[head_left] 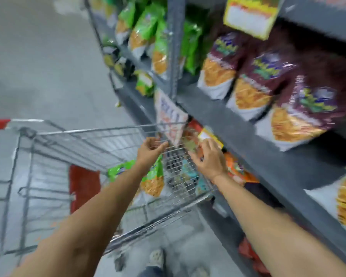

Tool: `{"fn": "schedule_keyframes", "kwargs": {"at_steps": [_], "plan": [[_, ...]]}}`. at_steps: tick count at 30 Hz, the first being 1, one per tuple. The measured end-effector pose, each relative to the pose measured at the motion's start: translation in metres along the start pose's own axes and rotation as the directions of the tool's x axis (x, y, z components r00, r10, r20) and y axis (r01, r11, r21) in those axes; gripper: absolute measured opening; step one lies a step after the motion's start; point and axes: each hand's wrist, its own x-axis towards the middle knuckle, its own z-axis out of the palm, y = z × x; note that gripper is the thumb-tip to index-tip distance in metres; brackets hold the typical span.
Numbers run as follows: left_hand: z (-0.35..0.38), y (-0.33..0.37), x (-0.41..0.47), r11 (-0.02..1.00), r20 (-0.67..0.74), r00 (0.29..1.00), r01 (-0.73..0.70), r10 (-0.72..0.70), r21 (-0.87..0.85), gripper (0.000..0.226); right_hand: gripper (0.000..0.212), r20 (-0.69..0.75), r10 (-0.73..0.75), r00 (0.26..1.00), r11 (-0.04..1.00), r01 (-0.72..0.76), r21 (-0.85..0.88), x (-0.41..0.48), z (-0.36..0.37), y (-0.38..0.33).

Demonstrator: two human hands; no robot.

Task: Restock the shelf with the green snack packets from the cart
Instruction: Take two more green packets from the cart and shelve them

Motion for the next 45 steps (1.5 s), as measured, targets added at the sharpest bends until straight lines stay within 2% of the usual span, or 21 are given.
{"fn": "schedule_keyframes", "kwargs": {"at_steps": [4,8,10,13,15,17,19,21,23,25,29,31,33,35,38,41,43,45], "plan": [[-0.047,-0.075,0.011,0.969,-0.085,0.982,0.182,-0.17,0.168,0.05,0.039,0.21,-0.12,0.97,0.993,0.113,0.044,0.025,0.078,-0.039],[-0.068,-0.152,0.024,0.844,-0.029,0.948,0.297,-0.318,0.447,0.079,0.043,0.395,-0.188,0.899,0.981,0.188,0.038,0.038,0.156,-0.05],[-0.065,-0.18,0.031,0.792,0.05,0.922,0.301,-0.384,0.532,0.078,0.044,0.44,-0.183,0.879,0.981,0.189,0.029,0.042,0.189,-0.045],[-0.049,-0.219,0.042,0.764,0.157,0.85,0.352,-0.502,0.541,0.068,0.044,0.488,-0.109,0.866,0.99,0.14,-0.028,0.043,0.232,-0.032],[-0.037,-0.232,0.042,0.713,0.145,0.831,0.355,-0.537,0.605,0.071,0.044,0.524,-0.024,0.852,0.996,0.064,-0.057,0.042,0.252,-0.022],[-0.025,-0.248,0.046,0.648,0.05,0.86,0.342,-0.507,0.681,0.074,0.047,0.579,0.116,0.807,0.993,-0.08,-0.089,0.044,0.278,-0.012],[-0.016,-0.257,0.041,0.629,-0.073,0.888,0.378,-0.454,0.679,0.075,0.053,0.639,0.245,0.729,0.968,-0.225,-0.115,0.042,0.297,-0.005],[-0.007,-0.263,0.043,0.586,-0.141,0.88,0.413,-0.453,0.697,0.085,0.055,0.684,0.341,0.644,0.925,-0.361,-0.12,0.046,0.314,0.002],[0.0,-0.267,0.047,0.532,-0.168,0.849,0.456,-0.502,0.714,0.094,0.05,0.706,0.413,0.575,0.85,-0.523,-0.07,0.052,0.325,0.006],[0.003,-0.268,0.054,0.505,-0.174,0.796,0.518,-0.579,0.691,0.099,0.043,0.719,0.443,0.536,0.733,-0.678,0.054,0.056,0.334,0.008],[-0.001,-0.278,0.066,0.582,-0.076,0.709,0.631,-0.701,0.513,0.098,0.031,0.814,0.41,0.411,0.44,-0.871,0.219,0.058,0.338,0.007],[-0.005,-0.28,0.069,0.6,-0.034,0.706,0.626,-0.708,0.498,0.099,0.029,0.84,0.387,0.381,0.389,-0.893,0.226,0.059,0.335,0.008],[-0.009,-0.281,0.069,0.602,-0.021,0.71,0.612,-0.704,0.513,0.103,0.014,0.843,0.373,0.389,0.402,-0.886,0.232,0.059,0.331,0.011],[-0.009,-0.279,0.065,0.619,0.004,0.723,0.588,-0.691,0.52,0.105,0.009,0.829,0.377,0.413,0.397,-0.881,0.258,0.058,0.322,0.017],[-0.004,-0.273,0.056,0.649,0.046,0.751,0.537,-0.659,0.538,0.111,0.024,0.815,0.358,0.456,0.431,-0.855,0.289,0.058,0.301,0.022],[0.0,-0.261,0.049,0.741,0.122,0.762,0.559,-0.636,0.371,0.108,0.036,0.776,0.392,0.494,0.508,-0.819,0.265,0.064,0.282,0.023],[-0.004,-0.25,0.047,0.774,0.162,0.775,0.543,-0.611,0.324,0.106,0.033,0.764,0.404,0.502,0.483,-0.827,0.288,0.068,0.269,0.026],[-0.011,-0.236,0.046,0.807,0.216,0.784,0.523,-0.582,0.275,0.102,0.013,0.757,0.407,0.511,0.421,-0.841,0.341,0.069,0.248,0.028]]}}
